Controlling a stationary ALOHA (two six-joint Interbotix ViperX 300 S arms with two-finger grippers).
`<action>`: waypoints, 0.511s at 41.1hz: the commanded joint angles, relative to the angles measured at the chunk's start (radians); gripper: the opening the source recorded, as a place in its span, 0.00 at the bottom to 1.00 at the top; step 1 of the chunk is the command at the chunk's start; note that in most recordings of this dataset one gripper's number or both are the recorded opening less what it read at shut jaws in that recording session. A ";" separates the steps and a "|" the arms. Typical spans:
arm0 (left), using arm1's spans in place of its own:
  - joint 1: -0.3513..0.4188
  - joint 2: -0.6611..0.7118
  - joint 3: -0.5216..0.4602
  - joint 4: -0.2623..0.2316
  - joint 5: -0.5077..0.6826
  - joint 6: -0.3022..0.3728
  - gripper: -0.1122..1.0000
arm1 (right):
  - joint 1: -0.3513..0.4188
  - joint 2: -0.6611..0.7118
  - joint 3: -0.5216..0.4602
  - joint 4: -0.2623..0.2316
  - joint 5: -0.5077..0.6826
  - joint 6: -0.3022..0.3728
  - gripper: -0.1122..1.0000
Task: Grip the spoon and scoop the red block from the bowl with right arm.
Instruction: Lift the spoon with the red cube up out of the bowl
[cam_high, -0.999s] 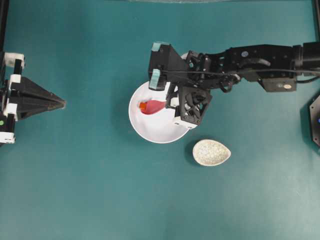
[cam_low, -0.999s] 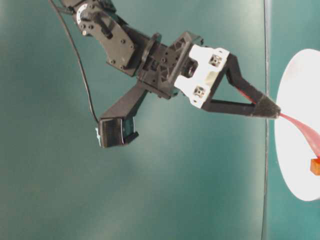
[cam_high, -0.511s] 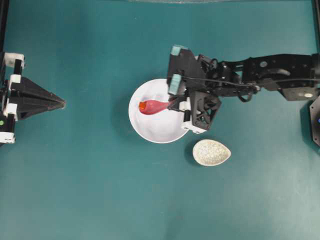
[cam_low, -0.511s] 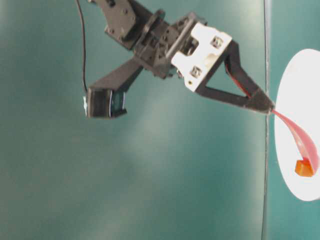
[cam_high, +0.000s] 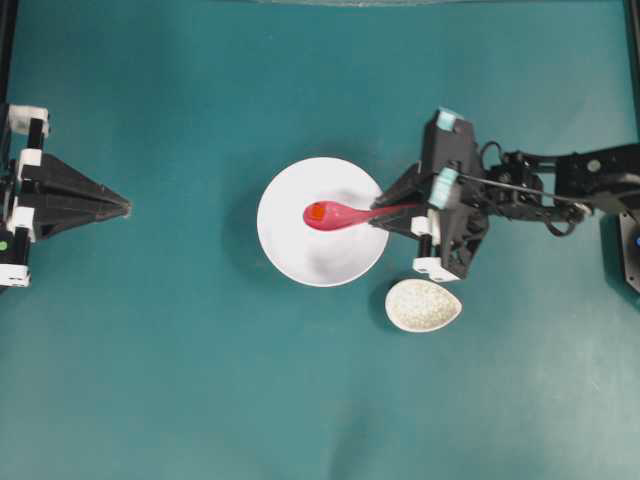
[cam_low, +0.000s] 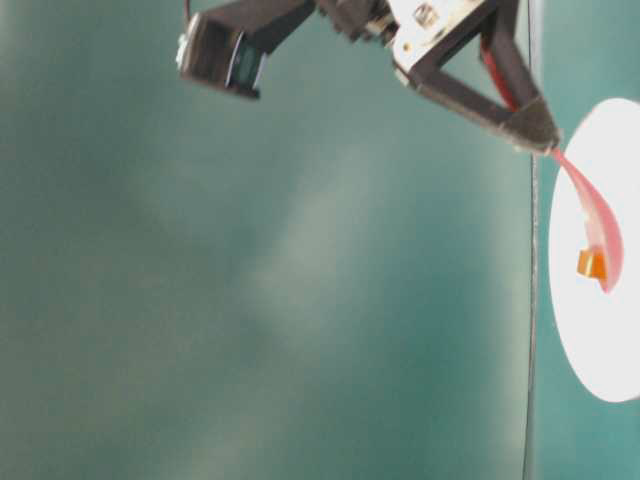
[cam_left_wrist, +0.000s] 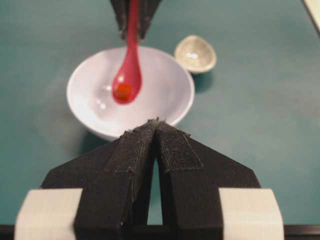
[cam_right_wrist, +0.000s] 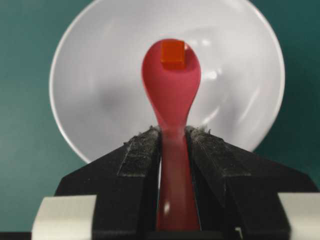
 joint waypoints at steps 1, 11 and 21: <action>-0.002 0.005 -0.031 0.002 -0.011 -0.002 0.11 | 0.014 -0.023 0.020 0.008 -0.063 0.006 0.33; -0.002 -0.002 -0.031 0.002 -0.011 -0.002 0.11 | 0.029 -0.023 0.071 0.006 -0.166 0.008 0.33; -0.002 -0.002 -0.031 0.002 -0.009 -0.002 0.11 | 0.032 -0.023 0.066 0.002 -0.209 0.000 0.33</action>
